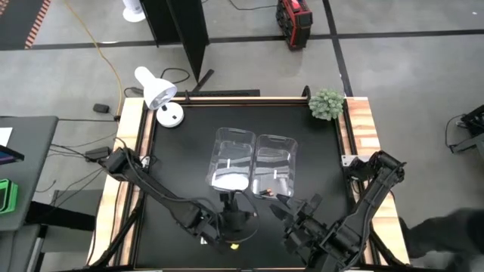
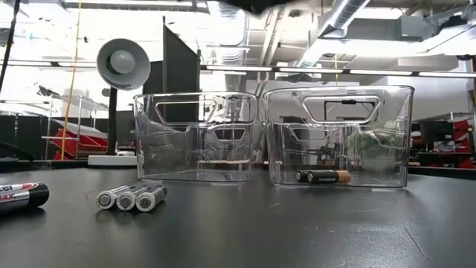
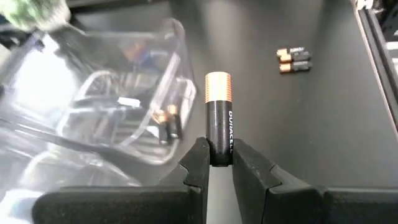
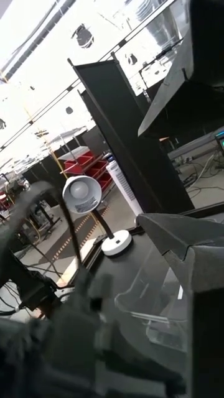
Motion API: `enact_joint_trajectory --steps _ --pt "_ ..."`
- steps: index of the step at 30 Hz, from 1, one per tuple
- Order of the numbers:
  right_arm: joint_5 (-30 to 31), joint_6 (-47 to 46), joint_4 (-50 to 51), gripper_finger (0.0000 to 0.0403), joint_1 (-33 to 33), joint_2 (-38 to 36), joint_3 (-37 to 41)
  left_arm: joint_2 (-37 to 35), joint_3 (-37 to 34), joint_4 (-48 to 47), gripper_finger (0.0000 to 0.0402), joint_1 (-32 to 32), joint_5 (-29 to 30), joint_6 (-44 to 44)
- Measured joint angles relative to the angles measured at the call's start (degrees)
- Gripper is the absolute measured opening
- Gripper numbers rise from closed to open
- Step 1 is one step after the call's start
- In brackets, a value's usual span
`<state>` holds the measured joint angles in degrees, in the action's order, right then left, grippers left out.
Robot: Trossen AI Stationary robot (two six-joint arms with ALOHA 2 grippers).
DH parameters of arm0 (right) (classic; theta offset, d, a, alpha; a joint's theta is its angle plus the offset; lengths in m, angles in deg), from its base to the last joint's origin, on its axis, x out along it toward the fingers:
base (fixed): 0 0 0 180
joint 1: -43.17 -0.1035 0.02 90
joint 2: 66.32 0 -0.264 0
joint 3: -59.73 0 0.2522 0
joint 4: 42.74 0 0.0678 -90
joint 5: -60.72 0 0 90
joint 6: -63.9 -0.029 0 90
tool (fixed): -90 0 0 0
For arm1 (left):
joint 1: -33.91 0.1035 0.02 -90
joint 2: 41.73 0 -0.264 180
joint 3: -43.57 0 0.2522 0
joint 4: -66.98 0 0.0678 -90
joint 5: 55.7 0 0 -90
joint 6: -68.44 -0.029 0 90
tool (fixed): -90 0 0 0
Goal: Sort batteries
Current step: Put the black battery into the right transparent bin
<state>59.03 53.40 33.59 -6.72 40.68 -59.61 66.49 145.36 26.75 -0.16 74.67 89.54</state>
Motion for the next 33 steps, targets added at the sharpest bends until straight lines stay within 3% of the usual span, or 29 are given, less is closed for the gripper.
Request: enact_joint_trajectory --steps 14,21,27,33 --pt "0.01 0.36 0.04 0.0223 -0.37 0.0 0.0 -7.22 0.0 -2.69 0.0041 -0.57 0.06 -13.99" --pt "0.0 0.46 0.05 0.0223 -0.37 0.0 0.0 -7.88 0.0 -3.11 0.0041 -1.28 -0.02 -16.59" --pt "0.0 0.46 0.04 0.0223 -0.37 0.0 0.0 -7.9 -0.02 -2.54 0.0041 -1.32 -0.05 -12.95" --pt "0.01 0.46 0.01 0.0223 -0.36 0.0 0.0 -9.38 -0.02 -1.91 0.0041 -0.04 0.18 -3.26"
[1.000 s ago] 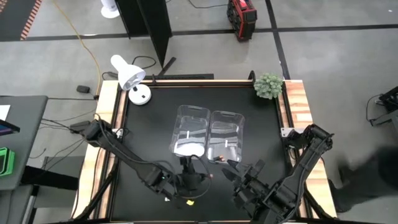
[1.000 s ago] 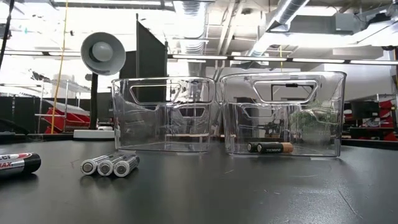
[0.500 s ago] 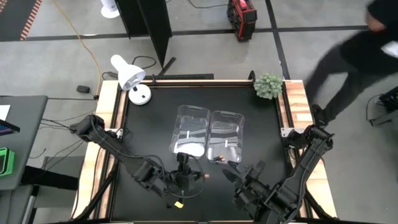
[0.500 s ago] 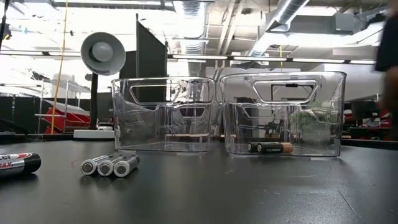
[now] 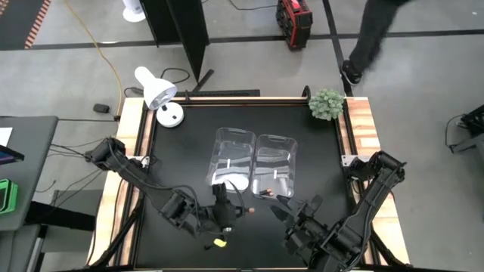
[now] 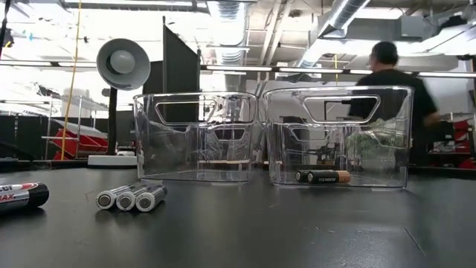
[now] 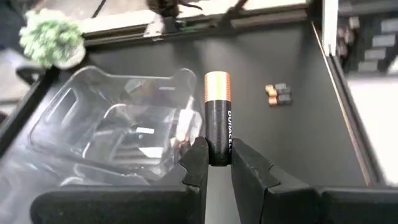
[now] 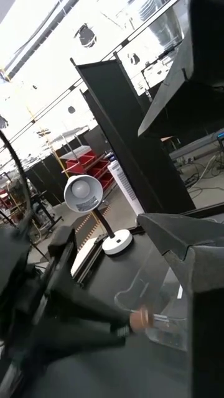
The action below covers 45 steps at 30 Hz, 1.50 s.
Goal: Sort batteries
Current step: Put the black battery into the right transparent bin
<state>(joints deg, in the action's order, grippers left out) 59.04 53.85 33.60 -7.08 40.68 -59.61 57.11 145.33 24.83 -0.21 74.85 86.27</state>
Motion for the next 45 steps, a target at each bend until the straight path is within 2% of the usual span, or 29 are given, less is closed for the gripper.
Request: enact_joint_trajectory --steps 6,11,18,28,31,39,45 --pt "0.01 0.0 -0.08 0.0223 0.04 0.0 0.0 -0.35 0.0 -1.0 0.0042 2.98 1.89 4.93" --pt "0.01 0.02 -0.09 0.0223 0.04 0.0 0.0 0.73 -1.42 -1.23 0.0041 7.91 1.34 3.61" --pt "0.01 0.1 -0.06 0.0223 0.04 0.0 0.0 0.65 -7.05 7.16 0.0041 15.09 -5.05 -0.19" --pt "0.04 0.22 -0.02 0.0223 0.04 0.0 0.0 0.65 -15.37 19.8 0.0042 22.97 -19.31 -0.72" --pt "0.04 0.46 -0.06 0.0223 0.04 0.0 0.0 0.69 -16.76 20.4 0.0042 24.05 -22.29 -0.58" --pt "0.04 0.64 -0.04 0.0223 0.12 0.0 0.0 0.65 -18.16 23.1 0.0048 24.3 -26.45 -1.69" --pt "0.05 0.64 -0.04 0.0223 0.12 0.0 0.0 0.65 -18.16 23.8 0.01 24.07 -26.63 -2.2"
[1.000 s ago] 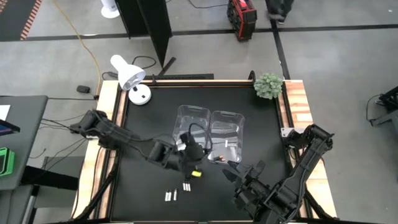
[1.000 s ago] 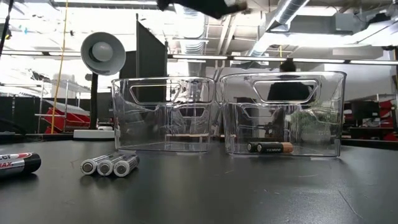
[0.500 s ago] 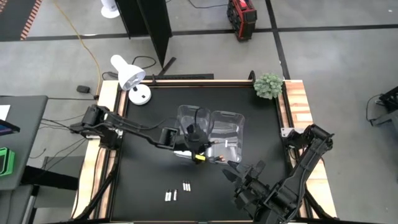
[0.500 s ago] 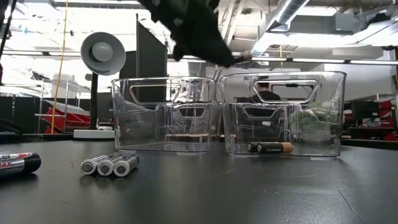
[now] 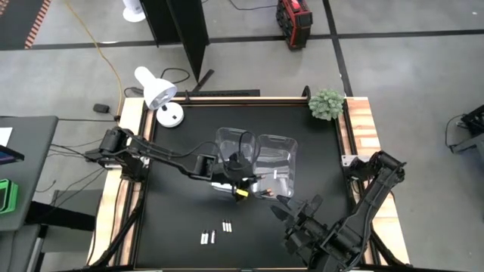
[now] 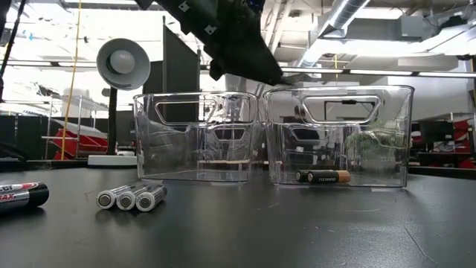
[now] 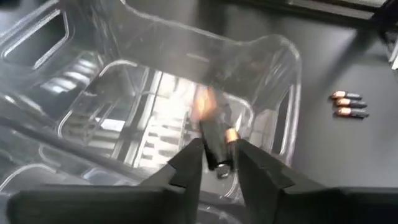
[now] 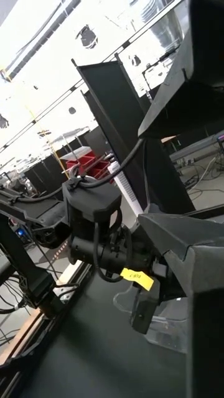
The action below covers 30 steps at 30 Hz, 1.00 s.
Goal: Sort batteries
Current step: Put the black battery into the right transparent bin, then put the white battery into the left transparent bin
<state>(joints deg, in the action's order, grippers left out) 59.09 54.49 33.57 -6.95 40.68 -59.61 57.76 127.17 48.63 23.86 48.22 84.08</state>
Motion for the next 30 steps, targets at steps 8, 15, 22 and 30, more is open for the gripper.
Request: enact_joint_trajectory --steps 8,15,22,30 --pt "-0.01 -0.02 0.0 0.0223 0.0 0.0 0.0 0.0 0.02 1.06 0.0175 -0.16 0.0 0.04" --pt "-0.01 -0.25 0.0 0.0223 -0.32 0.0 0.0 -4.12 0.63 -2.06 0.018 -2.57 1.38 -2.39" --pt "-2.21 -0.7 0.02 0.0223 -1.31 0.02 0.0 -13.5 0.38 -12.72 0.018 -8.91 12.61 -3.33" --pt "-3.64 -0.74 -0.37 0.0223 -1.09 0.02 0.0 -19.7 -4.71 -17.11 0.018 -18.86 23.82 3.13"
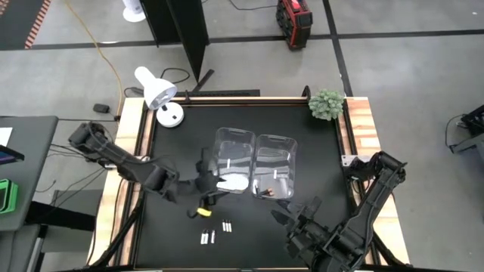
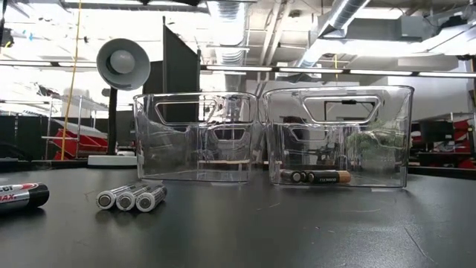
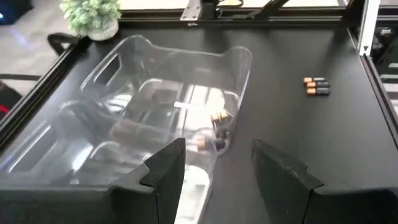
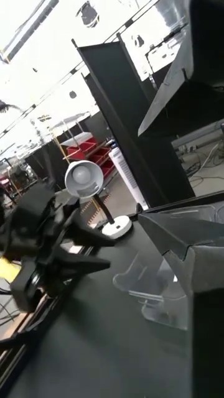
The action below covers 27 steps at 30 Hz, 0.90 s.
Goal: Sort batteries
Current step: Put the white battery into the left transparent bin
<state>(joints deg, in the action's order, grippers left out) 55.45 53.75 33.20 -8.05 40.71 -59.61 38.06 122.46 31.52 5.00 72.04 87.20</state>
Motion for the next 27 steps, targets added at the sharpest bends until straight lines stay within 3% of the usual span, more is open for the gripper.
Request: enact_joint_trajectory --steps 8,14,27 --pt "-1.7 -1.46 -0.06 0.0223 0.72 0.0 0.0 -0.28 -7.2 -0.01 0.018 -5.23 5.15 10.11" --pt "-11.51 -4.2 0.38 0.0223 2.1 0.0 0.0 -0.24 -10.97 -0.48 0.018 -6.21 6.24 15.41" --pt "-22.6 -17.69 1.04 0.0223 8.58 0.04 8.45 -0.73 -11.12 0.36 0.018 -6.75 6.32 9.64"
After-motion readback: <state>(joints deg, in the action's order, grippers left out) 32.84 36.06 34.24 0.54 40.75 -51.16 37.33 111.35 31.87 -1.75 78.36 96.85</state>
